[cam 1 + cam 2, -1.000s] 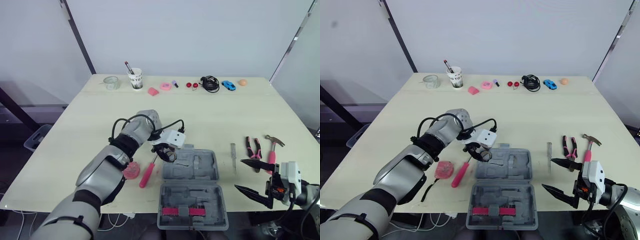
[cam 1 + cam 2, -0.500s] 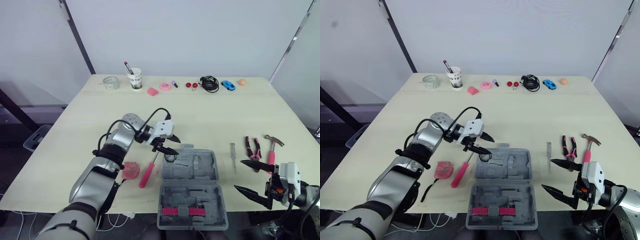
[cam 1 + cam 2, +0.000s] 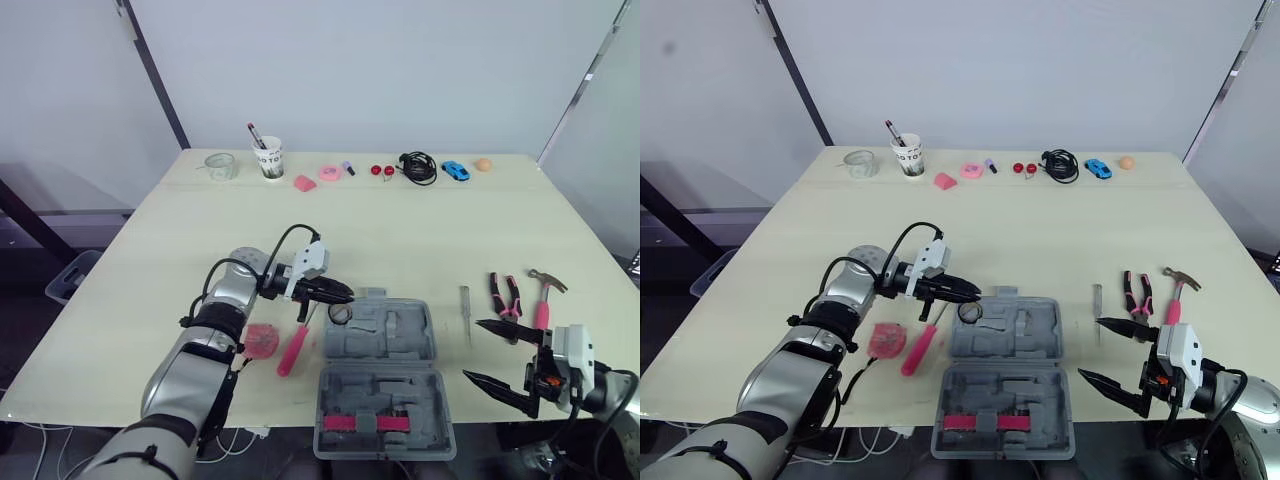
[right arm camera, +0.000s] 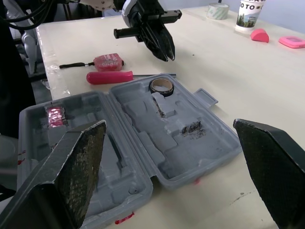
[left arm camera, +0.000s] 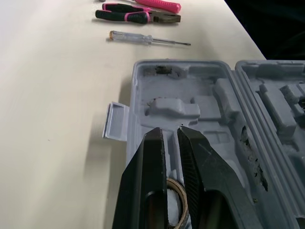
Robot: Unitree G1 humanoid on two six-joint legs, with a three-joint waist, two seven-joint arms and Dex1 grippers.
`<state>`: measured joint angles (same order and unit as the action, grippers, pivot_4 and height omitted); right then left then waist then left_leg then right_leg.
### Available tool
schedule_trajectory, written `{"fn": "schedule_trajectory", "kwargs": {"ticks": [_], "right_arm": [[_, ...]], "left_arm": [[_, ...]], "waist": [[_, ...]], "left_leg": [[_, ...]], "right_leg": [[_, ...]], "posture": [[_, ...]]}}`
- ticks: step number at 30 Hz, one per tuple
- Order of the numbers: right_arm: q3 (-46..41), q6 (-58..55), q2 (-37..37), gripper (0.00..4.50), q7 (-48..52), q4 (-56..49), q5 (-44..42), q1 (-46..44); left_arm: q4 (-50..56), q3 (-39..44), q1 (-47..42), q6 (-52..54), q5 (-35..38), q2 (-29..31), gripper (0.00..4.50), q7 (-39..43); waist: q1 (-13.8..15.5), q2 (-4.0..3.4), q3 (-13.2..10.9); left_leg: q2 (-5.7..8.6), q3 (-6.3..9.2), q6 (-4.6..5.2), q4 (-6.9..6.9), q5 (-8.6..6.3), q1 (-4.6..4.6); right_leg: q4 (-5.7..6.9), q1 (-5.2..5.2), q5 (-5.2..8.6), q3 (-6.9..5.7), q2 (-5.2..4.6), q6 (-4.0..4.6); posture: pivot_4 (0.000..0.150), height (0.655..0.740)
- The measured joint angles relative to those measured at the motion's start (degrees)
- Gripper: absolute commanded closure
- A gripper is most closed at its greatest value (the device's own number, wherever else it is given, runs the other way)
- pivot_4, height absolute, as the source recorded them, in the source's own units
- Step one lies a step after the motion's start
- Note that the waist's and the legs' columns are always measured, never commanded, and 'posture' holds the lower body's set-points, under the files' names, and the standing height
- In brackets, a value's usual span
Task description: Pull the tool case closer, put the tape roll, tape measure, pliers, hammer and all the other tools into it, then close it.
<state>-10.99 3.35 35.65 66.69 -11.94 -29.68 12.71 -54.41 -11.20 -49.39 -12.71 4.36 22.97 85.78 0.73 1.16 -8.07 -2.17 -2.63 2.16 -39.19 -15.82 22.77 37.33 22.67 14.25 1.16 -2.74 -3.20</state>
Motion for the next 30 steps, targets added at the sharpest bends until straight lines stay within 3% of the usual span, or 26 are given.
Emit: {"fn": "schedule_trajectory", "kwargs": {"ticks": [7, 19, 30], "right_arm": [[0.27, 0.65, -0.68, 0.0, -1.19, -0.71, 0.47, 0.29], [1.18, 1.92, -2.21, 0.0, -3.17, -1.38, 1.45, 1.55], [1.18, 2.28, -2.44, 0.0, -3.23, -0.51, 1.39, 0.39]], "left_arm": [[-5.86, -0.17, -0.37, -5.67, -1.42, -1.18, 3.93, -0.41], [-14.79, -1.86, -1.53, -13.37, -10.15, -2.99, 3.93, -10.49], [-15.26, 2.13, -0.31, -12.46, -7.47, -3.64, 3.93, -9.61]], "waist": [[0.07, 0.01, 0.0], [0.04, 0.01, 0.0], [0.02, 0.01, 0.02]], "left_leg": [[0.0, 0.0, 0.0, 0.0, 0.0, 0.01], [0.0, 0.0, 0.0, 0.0, 0.0, 0.0], [0.0, 0.0, 0.0, 0.0, 0.0, -0.02]], "right_leg": [[-0.01, 0.0, 0.0, 0.0, -0.01, 0.0], [-0.01, 0.0, 0.0, 0.0, 0.0, 0.0], [0.05, 0.0, 0.0, 0.0, -0.01, 0.0]], "posture": [[0.15, 0.74], [0.15, 0.74], [0.15, 0.74]]}}
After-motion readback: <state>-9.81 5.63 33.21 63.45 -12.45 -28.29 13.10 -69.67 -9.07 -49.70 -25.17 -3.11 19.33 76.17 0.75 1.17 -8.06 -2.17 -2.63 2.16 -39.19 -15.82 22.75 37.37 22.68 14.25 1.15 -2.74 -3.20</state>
